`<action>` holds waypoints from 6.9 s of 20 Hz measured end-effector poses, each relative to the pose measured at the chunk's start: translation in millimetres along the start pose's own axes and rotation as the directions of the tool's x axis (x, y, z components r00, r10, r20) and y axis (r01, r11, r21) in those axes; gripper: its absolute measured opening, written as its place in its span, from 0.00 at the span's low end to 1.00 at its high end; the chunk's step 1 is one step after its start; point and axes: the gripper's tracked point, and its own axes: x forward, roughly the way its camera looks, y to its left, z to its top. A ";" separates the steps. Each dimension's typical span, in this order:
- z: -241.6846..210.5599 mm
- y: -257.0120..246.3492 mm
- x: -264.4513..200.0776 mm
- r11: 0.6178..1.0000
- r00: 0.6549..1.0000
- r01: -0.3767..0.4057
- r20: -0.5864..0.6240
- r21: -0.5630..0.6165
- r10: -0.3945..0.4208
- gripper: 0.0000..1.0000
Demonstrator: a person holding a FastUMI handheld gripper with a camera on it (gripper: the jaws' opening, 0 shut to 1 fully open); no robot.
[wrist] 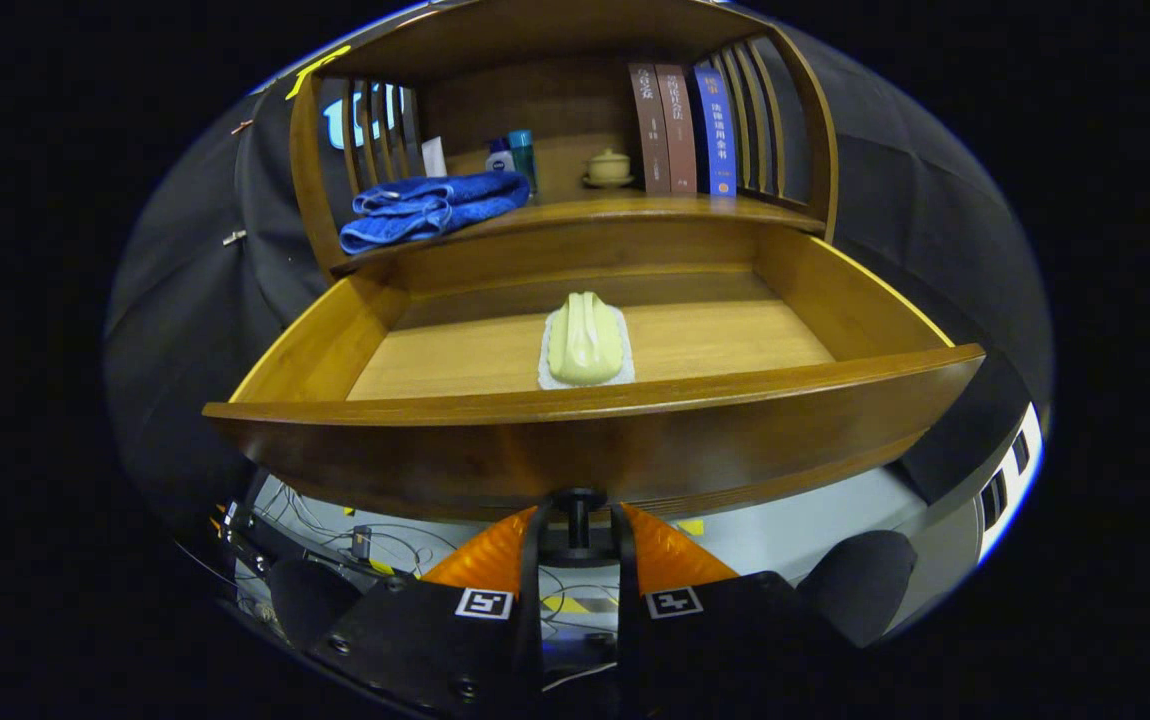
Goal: Pull open the drawer, take out the items inside it, and place them on the countertop above the cabinet.
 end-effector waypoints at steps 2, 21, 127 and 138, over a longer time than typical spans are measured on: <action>-3.2 2.1 2.1 1.000 1.000 0.001 -0.014 -0.012 -0.002 0.38; 153.4 15.2 -44.2 0.999 0.983 -0.031 0.178 -0.029 0.036 1.00; 221.0 29.7 -95.3 0.991 0.848 -0.133 0.516 -0.007 0.118 0.99; 78.2 1.4 -80.5 0.995 0.874 -0.101 0.480 0.020 0.079 0.99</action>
